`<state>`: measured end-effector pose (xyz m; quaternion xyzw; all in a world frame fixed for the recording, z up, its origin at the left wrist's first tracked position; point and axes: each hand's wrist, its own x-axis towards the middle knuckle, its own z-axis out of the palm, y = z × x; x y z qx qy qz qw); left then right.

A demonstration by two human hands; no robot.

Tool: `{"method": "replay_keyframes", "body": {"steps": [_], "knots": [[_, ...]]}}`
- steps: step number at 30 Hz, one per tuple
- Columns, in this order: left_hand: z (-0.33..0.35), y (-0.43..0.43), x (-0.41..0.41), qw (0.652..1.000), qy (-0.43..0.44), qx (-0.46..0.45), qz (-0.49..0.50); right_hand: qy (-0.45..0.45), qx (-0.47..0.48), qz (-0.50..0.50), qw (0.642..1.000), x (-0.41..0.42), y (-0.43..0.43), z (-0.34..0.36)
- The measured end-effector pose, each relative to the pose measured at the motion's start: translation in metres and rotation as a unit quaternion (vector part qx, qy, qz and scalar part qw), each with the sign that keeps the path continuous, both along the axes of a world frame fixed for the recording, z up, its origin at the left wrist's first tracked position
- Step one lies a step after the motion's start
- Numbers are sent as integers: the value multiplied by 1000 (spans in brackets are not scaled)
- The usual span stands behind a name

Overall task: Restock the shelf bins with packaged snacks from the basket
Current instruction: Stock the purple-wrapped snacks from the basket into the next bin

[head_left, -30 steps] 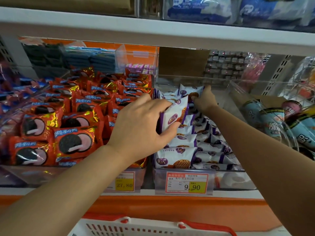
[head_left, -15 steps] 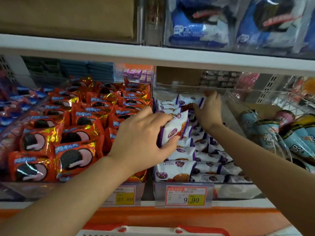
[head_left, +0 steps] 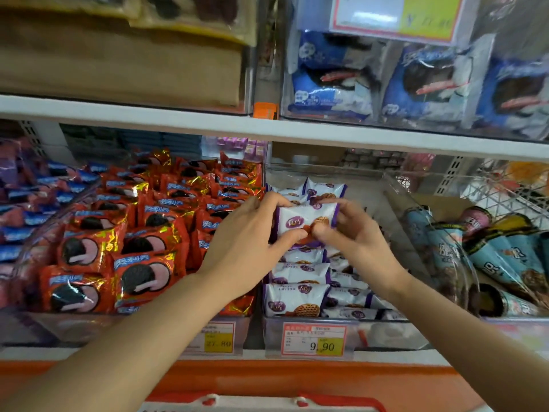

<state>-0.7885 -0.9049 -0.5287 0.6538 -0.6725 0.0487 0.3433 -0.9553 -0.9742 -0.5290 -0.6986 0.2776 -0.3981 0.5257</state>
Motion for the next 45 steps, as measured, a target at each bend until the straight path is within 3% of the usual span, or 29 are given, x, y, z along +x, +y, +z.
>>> {"method": "replay_keyframes", "body": {"steps": [7, 11, 15, 25, 35, 38, 43, 45], "knots": [[1, 7, -3, 996, -91, -11, -20, 19, 14, -78, 997, -21, -14, 1], [-6, 10, 3, 985, -160, -61, -38, 28, 32, -198, 979, -29, -42, -4], [-14, 13, 9, 977, -193, -72, -63, 126, 8, -289, 949, -17, -67, -8], [-15, 14, 9, 974, -208, -74, -55, 247, -25, -300, 921, 17, -93, -13], [-16, 14, 10, 973, -202, -89, -64, 198, 43, -293, 934, 17, -112, -21], [-17, 14, 10, 973, -200, -93, -62, 262, 2, -291, 920, 21, -108, -18], [-17, 14, 10, 974, -194, -98, -62, 360, -189, -326, 853, 23, -96, -17], [-18, 14, 11, 973, -197, -101, -63, 385, -243, -296, 840, 19, -93, -22]]}}
